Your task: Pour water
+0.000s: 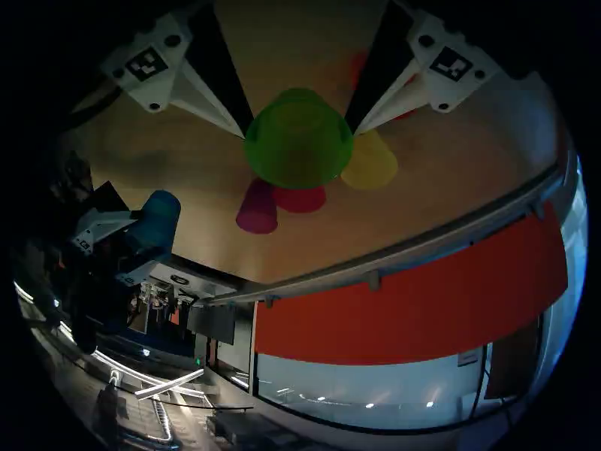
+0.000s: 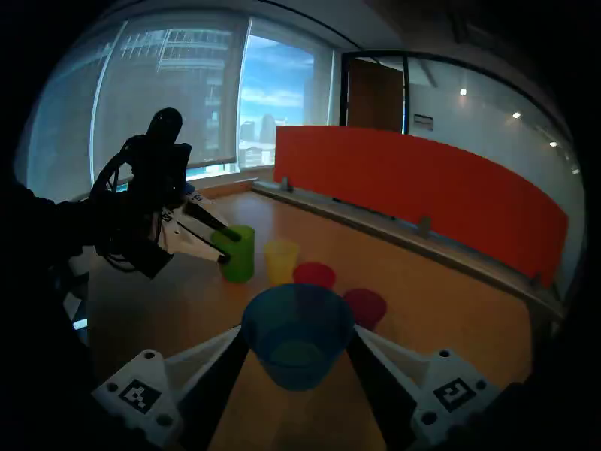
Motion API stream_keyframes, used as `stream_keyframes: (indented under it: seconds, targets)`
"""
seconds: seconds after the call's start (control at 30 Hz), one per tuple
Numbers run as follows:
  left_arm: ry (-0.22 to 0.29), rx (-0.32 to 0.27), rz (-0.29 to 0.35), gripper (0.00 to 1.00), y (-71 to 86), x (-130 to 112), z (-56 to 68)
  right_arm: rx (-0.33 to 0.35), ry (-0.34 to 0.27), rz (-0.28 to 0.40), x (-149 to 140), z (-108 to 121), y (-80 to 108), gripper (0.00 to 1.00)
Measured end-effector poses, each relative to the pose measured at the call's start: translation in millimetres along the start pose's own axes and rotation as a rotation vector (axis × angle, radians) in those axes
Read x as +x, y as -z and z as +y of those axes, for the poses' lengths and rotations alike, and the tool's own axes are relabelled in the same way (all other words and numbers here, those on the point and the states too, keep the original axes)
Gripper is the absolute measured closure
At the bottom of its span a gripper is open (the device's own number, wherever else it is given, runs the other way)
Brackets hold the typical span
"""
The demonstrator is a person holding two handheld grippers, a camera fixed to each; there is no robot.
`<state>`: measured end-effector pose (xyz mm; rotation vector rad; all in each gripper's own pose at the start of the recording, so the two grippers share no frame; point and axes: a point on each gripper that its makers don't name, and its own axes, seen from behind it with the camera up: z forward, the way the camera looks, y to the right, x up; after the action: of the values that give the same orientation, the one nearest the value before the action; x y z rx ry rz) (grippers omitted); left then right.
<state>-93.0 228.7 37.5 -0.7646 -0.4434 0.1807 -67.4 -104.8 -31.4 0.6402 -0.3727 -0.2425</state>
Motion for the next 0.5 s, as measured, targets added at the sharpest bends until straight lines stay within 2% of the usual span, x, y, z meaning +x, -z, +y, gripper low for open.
stream_keyframes:
  seconds: [0.2, 0.5]
  targets:
    - [-0.036, 0.015, 0.071, 0.15, 23.0, 16.2, -2.6, 0.003, 0.005, 0.008, 5.6, -4.3, -0.6, 0.1]
    - [-0.013, 0.007, 0.157, 0.15, 46.5, 36.0, -2.1, 0.009, 0.011, 0.029, 15.9, -12.0, 0.8, 0.1]
